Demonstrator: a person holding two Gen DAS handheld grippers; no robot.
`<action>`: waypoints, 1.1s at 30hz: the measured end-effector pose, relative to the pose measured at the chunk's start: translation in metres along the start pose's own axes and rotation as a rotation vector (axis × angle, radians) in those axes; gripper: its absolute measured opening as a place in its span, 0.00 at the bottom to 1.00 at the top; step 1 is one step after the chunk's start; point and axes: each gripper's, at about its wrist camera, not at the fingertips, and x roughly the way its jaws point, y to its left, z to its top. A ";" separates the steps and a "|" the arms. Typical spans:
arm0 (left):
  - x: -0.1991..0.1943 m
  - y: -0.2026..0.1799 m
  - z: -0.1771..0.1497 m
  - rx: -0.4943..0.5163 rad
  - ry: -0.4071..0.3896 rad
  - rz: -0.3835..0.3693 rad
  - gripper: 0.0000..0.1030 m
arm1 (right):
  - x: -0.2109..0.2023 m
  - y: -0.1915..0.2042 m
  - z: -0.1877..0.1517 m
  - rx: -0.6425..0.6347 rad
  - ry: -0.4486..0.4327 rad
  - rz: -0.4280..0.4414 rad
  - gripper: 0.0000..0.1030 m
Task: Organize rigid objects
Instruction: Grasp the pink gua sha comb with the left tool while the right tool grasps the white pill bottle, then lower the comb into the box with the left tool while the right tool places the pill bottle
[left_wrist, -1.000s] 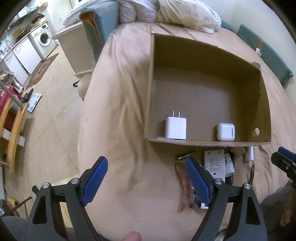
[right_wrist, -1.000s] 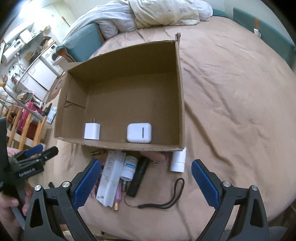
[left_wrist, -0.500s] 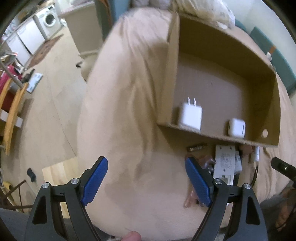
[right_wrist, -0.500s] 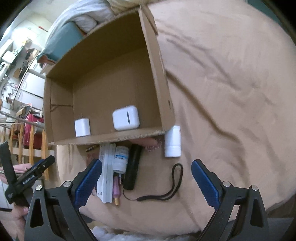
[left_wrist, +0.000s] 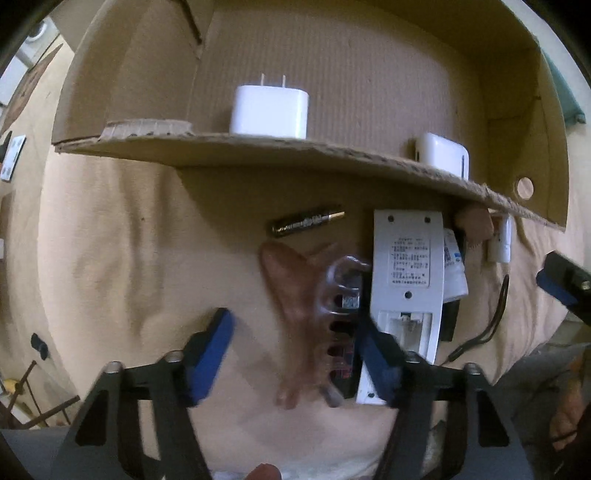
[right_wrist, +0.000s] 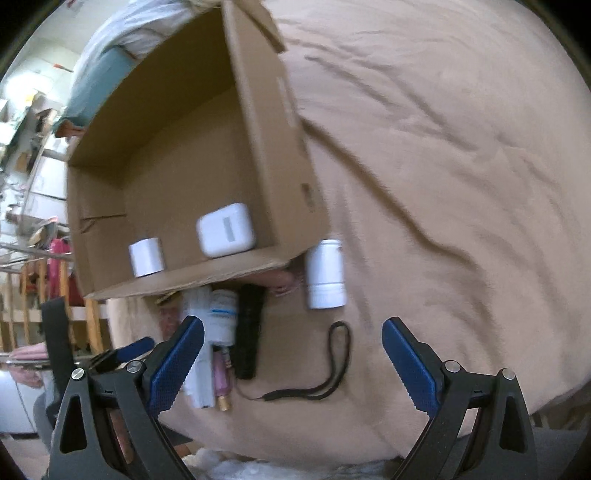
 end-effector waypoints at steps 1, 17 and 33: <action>0.001 0.001 -0.001 0.002 -0.001 -0.012 0.36 | 0.004 -0.002 0.002 0.002 0.016 -0.014 1.00; -0.009 0.034 -0.004 -0.027 -0.017 0.078 0.32 | 0.058 0.013 0.024 -0.106 0.093 -0.232 0.30; 0.012 0.014 0.009 0.006 0.007 0.134 0.32 | 0.080 0.036 0.004 -0.186 0.108 -0.282 0.27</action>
